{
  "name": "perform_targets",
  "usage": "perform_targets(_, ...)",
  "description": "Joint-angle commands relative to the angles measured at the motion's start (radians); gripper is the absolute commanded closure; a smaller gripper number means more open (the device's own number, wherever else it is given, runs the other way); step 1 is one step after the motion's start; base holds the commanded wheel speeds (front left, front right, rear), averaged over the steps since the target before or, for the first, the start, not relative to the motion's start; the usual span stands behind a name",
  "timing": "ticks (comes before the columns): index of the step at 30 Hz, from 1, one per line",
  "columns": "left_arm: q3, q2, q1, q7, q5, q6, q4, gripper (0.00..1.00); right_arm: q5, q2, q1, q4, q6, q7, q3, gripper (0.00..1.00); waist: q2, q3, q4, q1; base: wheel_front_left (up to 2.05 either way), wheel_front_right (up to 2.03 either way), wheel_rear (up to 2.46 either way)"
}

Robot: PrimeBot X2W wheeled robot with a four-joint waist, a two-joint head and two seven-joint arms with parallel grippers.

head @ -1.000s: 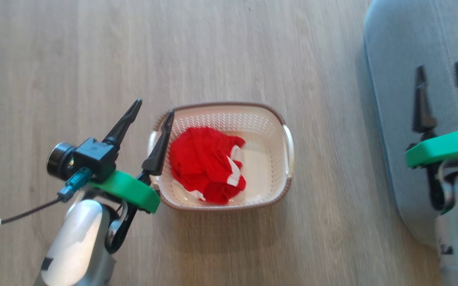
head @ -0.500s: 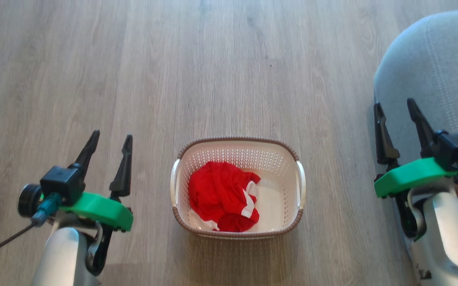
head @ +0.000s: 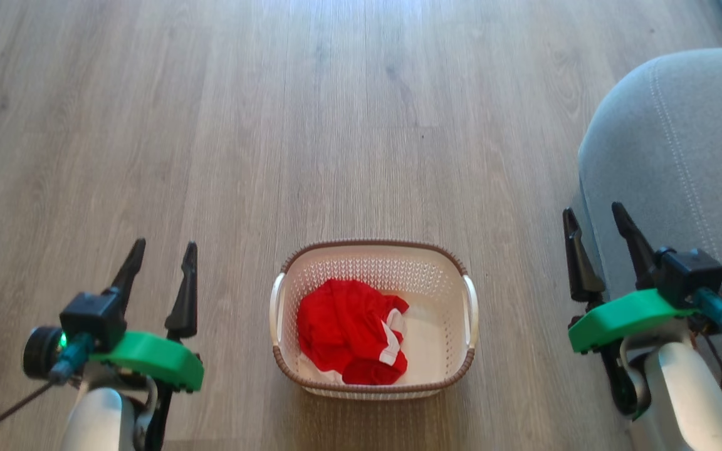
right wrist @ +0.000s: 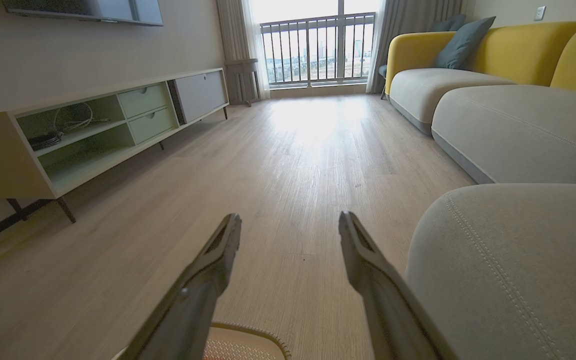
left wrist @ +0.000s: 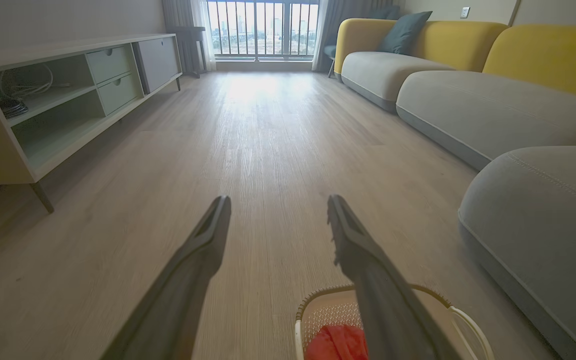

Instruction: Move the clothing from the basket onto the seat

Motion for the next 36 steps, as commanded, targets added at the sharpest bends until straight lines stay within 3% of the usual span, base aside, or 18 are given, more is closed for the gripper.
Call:
perform_targets(1, 0.042, 0.005, -0.012, -0.005, 0.010, -0.001, -0.035, 0.00, 0.006, 0.010, -0.006, -0.036, 0.000, -0.009, 0.024, 0.00, -0.0001, -0.012, 0.002, 0.0001, 0.00, 0.00, 0.00)
perform_targets(21, 0.037, -0.013, 0.055, -0.005, 0.041, -0.001, -0.023, 0.00, -0.012, 0.029, 0.057, -0.006, 0.000, -0.009, 0.030, 0.00, -0.0001, -0.053, 0.002, 0.0001, 0.00, 0.00, 0.00)
perform_targets(36, 0.010, -0.015, 0.052, -0.005, 0.038, -0.001, -0.011, 0.00, -0.018, 0.033, 0.038, -0.020, 0.000, -0.009, 0.036, 0.00, -0.0001, -0.019, -0.007, 0.0001, 0.00, 0.00, 0.00)
